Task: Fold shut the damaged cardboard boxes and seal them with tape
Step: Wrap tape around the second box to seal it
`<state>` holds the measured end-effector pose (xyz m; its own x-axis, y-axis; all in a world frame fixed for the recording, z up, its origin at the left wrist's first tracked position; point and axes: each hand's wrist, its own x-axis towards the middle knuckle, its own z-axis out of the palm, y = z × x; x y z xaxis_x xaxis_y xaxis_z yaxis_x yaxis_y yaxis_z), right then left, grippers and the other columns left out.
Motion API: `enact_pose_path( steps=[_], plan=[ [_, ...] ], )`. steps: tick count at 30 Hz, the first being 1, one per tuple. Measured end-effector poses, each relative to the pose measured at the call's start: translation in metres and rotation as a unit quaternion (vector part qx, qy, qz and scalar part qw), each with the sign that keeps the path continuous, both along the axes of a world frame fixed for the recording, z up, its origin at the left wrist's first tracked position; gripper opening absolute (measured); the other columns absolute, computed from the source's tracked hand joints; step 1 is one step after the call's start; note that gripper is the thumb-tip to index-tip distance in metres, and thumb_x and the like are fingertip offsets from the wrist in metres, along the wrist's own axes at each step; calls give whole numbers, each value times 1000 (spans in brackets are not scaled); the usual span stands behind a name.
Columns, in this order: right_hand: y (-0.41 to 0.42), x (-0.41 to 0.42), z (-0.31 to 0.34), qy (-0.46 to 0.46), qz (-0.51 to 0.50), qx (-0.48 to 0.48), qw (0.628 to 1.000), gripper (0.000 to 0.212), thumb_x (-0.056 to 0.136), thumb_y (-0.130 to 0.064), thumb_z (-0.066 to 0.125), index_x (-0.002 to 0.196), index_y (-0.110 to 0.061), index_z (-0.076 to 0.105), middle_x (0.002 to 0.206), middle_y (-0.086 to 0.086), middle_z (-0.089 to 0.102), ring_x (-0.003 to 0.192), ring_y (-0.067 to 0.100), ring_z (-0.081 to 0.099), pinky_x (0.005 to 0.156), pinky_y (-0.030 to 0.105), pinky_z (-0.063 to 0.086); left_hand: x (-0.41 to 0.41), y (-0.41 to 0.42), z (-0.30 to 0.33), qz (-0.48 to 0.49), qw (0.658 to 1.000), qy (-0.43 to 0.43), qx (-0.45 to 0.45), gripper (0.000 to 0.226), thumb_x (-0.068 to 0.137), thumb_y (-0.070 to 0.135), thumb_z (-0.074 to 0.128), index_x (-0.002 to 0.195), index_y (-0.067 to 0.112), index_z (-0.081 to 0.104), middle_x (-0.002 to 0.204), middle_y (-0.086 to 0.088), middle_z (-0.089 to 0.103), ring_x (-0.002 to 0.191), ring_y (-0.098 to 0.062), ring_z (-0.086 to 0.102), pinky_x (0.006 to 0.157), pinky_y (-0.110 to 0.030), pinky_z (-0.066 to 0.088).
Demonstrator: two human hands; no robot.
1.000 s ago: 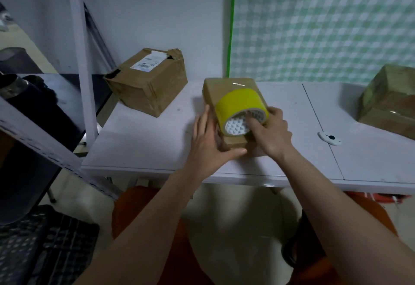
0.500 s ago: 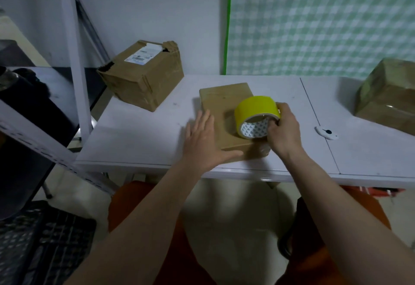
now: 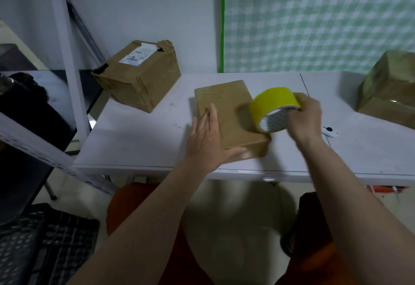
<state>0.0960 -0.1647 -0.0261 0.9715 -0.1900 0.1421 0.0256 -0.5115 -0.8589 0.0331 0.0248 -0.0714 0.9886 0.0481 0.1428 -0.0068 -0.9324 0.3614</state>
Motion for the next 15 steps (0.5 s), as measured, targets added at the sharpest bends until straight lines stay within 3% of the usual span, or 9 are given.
enact_pose_path(
  steps=[2, 7, 12, 15],
  plan=[
    [-17, 5, -1, 5, -27, -23, 999, 41, 71, -3, 44, 103, -6, 69, 97, 17, 69, 92, 27, 61, 76, 31, 43, 0, -1, -1, -3, 1000, -1, 9, 133, 63, 80, 59, 150, 9, -13, 161, -3, 11, 147, -16, 10, 115, -32, -6],
    [-19, 9, -3, -4, -26, -35, 999, 50, 76, 11, 39, 115, -7, 65, 111, 15, 66, 105, 30, 58, 81, 25, 39, 2, 0, -3, -2, 1000, -4, 29, 132, 63, 82, 56, 151, 8, -9, 160, -4, 14, 147, -18, 13, 118, -37, 2],
    [-28, 13, -15, 3, -45, -116, 992, 53, 78, 8, 40, 122, -13, 61, 117, 18, 63, 109, 37, 54, 88, 37, 42, 3, -1, -5, 2, 999, -6, 45, 131, 63, 82, 57, 151, 6, -5, 159, -5, 17, 146, -20, 18, 118, -40, 6],
    [-30, 13, -28, 43, -38, -107, 993, 51, 80, 9, 41, 123, -11, 60, 117, 20, 63, 109, 37, 55, 88, 37, 42, 2, 0, -5, -4, 999, -5, 40, 130, 64, 80, 58, 151, 6, -5, 159, -6, 16, 146, -20, 17, 119, -41, 8]
  ],
)
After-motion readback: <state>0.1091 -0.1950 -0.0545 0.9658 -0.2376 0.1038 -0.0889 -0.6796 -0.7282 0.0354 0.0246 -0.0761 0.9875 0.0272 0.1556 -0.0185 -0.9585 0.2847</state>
